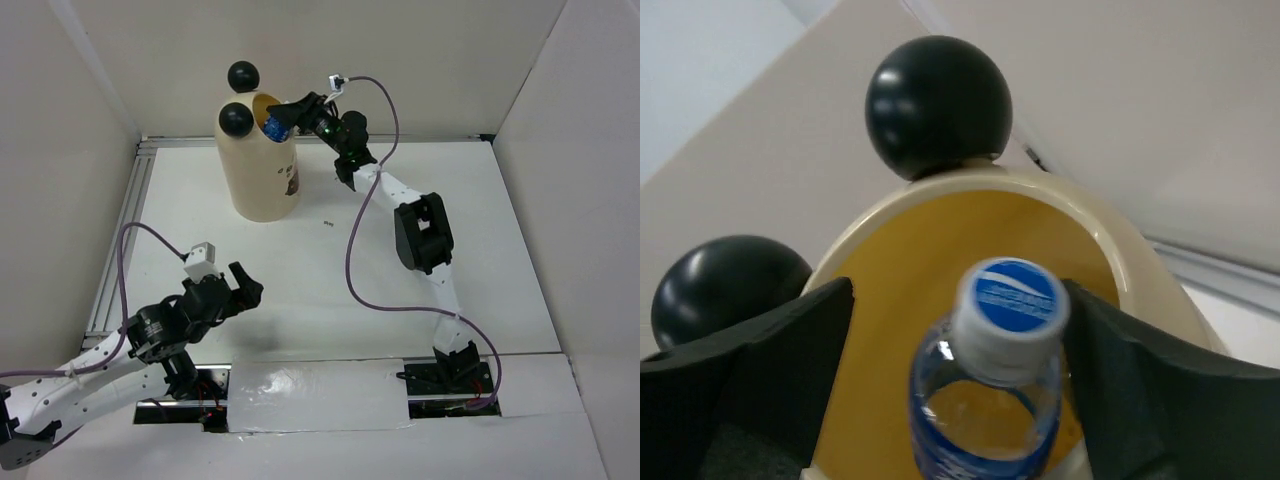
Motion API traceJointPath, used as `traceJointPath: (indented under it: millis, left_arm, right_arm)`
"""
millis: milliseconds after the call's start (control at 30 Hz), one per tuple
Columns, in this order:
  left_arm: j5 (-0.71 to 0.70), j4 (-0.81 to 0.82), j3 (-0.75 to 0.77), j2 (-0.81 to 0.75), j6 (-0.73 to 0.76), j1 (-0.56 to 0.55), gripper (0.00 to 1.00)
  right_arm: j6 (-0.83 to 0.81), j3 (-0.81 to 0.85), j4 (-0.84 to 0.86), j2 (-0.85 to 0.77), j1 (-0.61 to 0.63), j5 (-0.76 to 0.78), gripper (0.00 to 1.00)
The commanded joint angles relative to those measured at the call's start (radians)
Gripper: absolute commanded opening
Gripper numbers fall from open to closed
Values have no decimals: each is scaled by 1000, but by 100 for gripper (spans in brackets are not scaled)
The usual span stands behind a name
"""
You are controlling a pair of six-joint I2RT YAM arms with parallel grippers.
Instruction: Put the plastic bottles in the bin
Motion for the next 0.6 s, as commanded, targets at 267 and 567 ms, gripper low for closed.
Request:
traceJointPath:
  millis: [267, 567]
  left_arm:
    - [-12, 67, -9, -49, 1, -4, 100]
    - [-12, 124, -19, -69, 52, -4, 100]
  right_arm:
    - [-282, -36, -26, -216, 47, -56, 100]
    - [-693, 201, -568, -284, 47, 177, 100]
